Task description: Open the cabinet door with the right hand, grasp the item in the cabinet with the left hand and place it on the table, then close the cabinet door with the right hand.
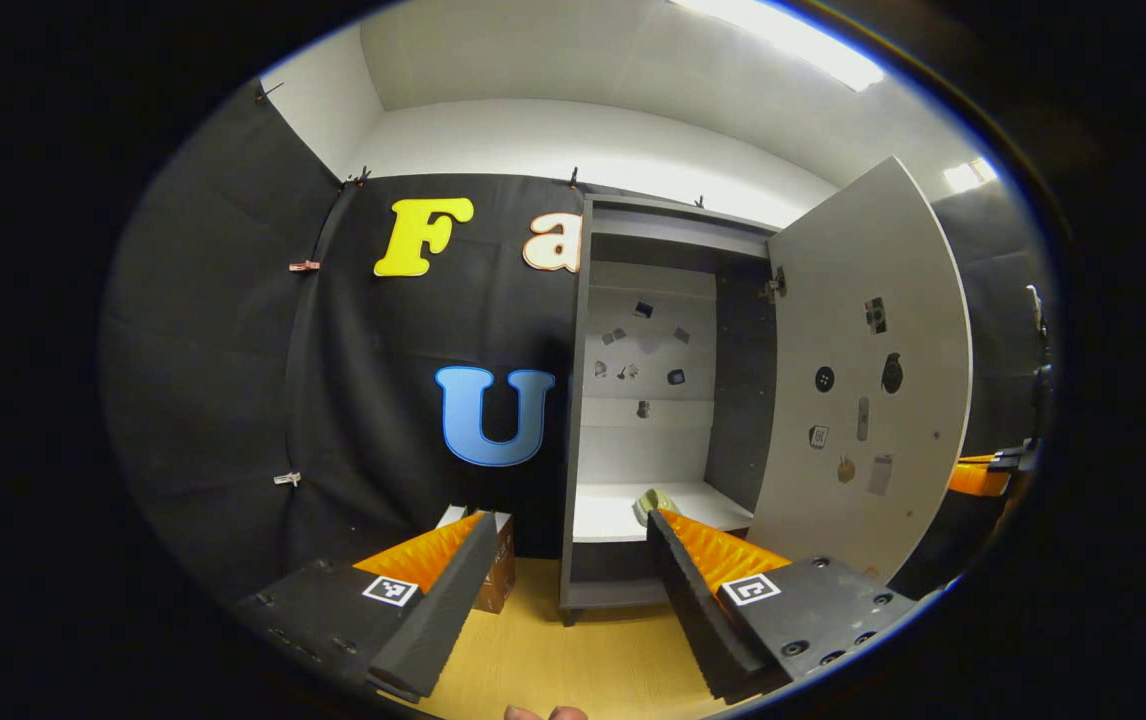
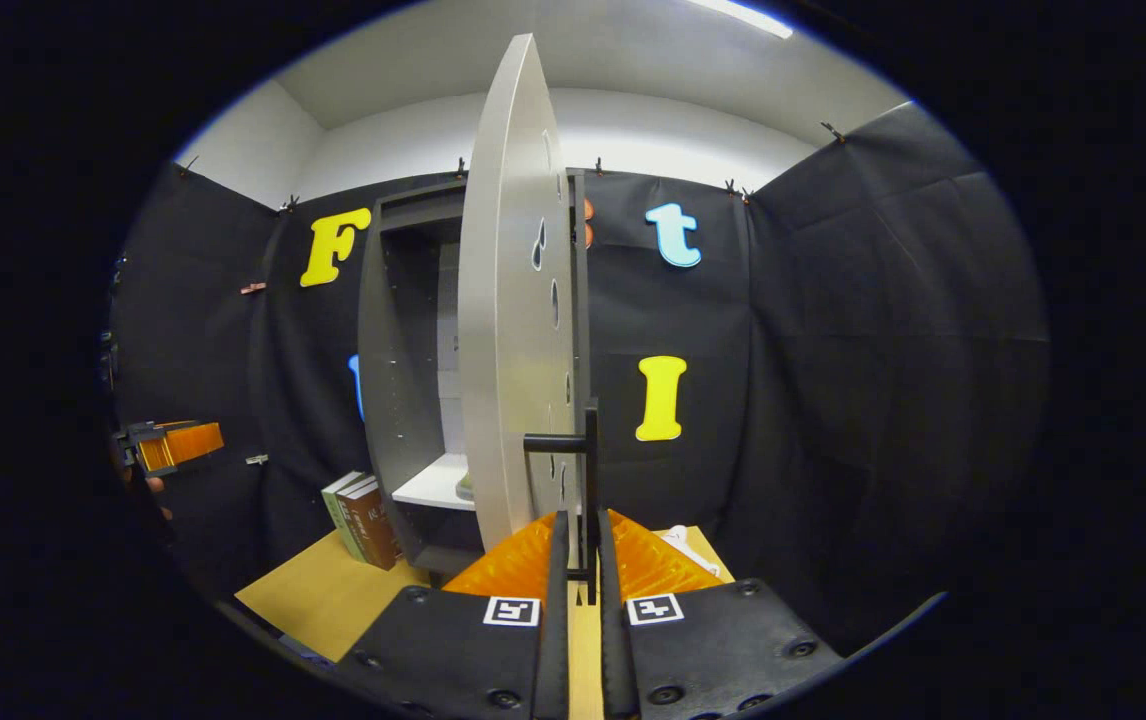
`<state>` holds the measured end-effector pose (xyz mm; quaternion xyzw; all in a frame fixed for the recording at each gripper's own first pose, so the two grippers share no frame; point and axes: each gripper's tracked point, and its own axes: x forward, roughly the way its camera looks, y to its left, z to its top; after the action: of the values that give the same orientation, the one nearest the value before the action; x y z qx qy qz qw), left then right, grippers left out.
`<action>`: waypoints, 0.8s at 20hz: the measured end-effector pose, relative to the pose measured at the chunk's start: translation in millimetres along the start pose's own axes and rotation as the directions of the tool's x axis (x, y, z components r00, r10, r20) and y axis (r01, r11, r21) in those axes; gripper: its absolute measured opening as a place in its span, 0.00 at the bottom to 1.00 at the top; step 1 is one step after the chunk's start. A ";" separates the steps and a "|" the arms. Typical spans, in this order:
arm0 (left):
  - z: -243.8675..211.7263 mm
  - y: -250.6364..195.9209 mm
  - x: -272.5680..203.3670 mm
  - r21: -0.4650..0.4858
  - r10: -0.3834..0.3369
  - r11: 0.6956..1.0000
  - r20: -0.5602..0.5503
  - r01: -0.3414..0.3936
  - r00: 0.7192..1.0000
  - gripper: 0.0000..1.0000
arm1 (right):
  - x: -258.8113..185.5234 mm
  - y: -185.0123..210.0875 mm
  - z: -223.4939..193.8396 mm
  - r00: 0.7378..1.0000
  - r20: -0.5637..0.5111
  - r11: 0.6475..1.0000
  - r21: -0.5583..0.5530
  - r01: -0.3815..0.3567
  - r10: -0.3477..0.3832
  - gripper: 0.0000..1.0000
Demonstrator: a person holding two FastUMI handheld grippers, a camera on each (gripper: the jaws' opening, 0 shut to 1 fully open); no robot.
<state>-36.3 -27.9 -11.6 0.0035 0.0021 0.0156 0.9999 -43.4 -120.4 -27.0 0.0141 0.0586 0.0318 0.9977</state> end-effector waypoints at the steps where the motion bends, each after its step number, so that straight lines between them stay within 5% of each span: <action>1: -1.8 -3.2 3.2 -0.002 -0.001 1.000 -0.004 0.001 1.000 0.95 | -2.1 -6.7 1.4 1.000 -0.003 1.000 0.007 0.015 -0.015 0.16; 3: -5.6 -13.6 12.5 -0.014 -0.023 1.000 -0.018 0.023 1.000 0.95 | -4.7 -12.3 2.9 1.000 0.003 1.000 0.014 0.013 -0.013 0.14; 4: -7.2 -18.3 17.0 -0.022 -0.032 0.999 -0.025 0.031 0.999 0.94 | -5.5 -9.3 1.9 1.000 0.005 1.000 0.021 -0.002 0.002 0.05; 5: -9.1 -22.2 21.3 -0.029 -0.038 0.999 -0.031 0.037 0.999 0.94 | -6.3 -6.1 2.3 1.000 0.008 0.999 0.027 -0.019 0.019 0.14; 10: -6.9 -43.2 48.7 -0.008 -0.056 0.998 -0.041 0.056 0.998 0.94 | -14.1 -20.2 12.3 0.997 0.074 0.998 -0.049 -0.027 0.030 0.10; 14: -5.2 -66.9 81.9 0.008 -0.099 0.995 -0.046 0.100 0.994 0.93 | -23.0 -67.5 25.5 0.987 0.152 0.994 -0.088 0.071 -0.057 0.65; 16: -4.4 -82.3 103.1 0.034 -0.130 0.991 -0.055 0.131 0.990 0.94 | -17.2 -105.6 25.4 0.969 0.180 0.980 -0.071 0.187 -0.172 0.97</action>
<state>69.3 -106.9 -17.1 0.0215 0.0289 -0.0498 0.9981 -51.0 -227.6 -3.2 -0.0321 -0.0285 -0.0573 0.9974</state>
